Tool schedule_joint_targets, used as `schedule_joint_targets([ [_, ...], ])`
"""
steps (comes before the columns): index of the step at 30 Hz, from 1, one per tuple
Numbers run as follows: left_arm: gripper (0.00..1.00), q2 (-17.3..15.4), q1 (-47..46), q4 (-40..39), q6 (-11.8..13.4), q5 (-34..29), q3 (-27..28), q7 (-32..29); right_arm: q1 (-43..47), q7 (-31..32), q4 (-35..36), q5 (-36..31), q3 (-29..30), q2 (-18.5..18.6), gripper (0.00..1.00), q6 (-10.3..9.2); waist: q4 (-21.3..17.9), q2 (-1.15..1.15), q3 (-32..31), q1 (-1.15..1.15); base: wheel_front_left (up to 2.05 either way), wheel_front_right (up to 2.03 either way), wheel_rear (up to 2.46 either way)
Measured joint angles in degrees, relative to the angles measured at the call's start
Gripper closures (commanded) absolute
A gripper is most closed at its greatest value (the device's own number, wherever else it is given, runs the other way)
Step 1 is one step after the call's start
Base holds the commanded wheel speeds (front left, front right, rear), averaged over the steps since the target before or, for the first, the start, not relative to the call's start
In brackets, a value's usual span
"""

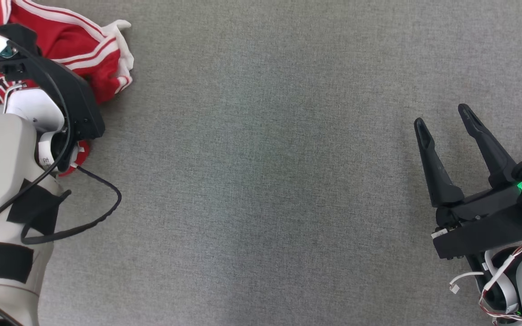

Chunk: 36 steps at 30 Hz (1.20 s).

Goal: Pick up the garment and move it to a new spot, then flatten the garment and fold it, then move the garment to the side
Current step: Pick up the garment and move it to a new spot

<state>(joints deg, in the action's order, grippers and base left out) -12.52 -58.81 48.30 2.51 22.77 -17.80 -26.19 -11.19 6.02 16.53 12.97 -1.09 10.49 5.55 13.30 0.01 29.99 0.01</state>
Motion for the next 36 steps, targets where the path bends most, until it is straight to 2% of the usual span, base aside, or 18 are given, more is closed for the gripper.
schedule_joint_targets([
  [7, 1.00, 2.0, -0.5, 2.4, -0.1, -0.2, -1.0, 2.3, 0.0, -0.1, -2.4, 0.1, -0.5, -0.1, 0.00, 0.00, 0.4, -0.01, -1.9, 0.00, 0.00, 0.00, 0.00],
  [13, 1.00, 4.4, -1.9, 2.7, -3.7, -0.2, -2.2, 6.0, -0.3, -1.4, -5.8, 0.7, -0.7, -1.1, 0.00, 0.00, 0.6, -0.01, -5.0, -0.01, 0.00, 0.00, 0.00],
  [18, 1.00, 8.3, -3.4, -0.1, -6.5, -0.5, -4.3, 10.2, -0.8, -2.7, -7.7, 1.2, -0.7, -2.4, 0.00, -0.10, 0.4, -0.01, -8.5, -0.01, 0.00, 0.00, 0.00],
  [22, 1.00, 10.3, -4.0, -3.0, -7.7, -0.8, -7.0, 12.7, -0.9, -4.2, -9.5, 2.0, -0.3, -3.2, 0.00, -0.57, -0.1, -0.01, -11.6, -0.01, 0.00, 0.00, 0.00],
  [30, 1.00, 10.9, -1.0, -7.5, -9.5, -1.2, -13.9, 14.8, 0.8, -6.1, -13.2, 3.2, -1.6, -5.3, 0.00, -1.12, -2.2, -0.02, -17.9, -0.02, 0.00, 0.00, 0.00],
  [36, 1.00, 10.7, 5.3, -10.8, -9.6, -0.2, -19.3, 15.1, 4.6, -7.0, -14.3, 3.5, -1.7, -5.8, 0.00, -2.34, -6.0, -0.03, -21.8, -0.02, 0.00, 0.00, 0.00],
])
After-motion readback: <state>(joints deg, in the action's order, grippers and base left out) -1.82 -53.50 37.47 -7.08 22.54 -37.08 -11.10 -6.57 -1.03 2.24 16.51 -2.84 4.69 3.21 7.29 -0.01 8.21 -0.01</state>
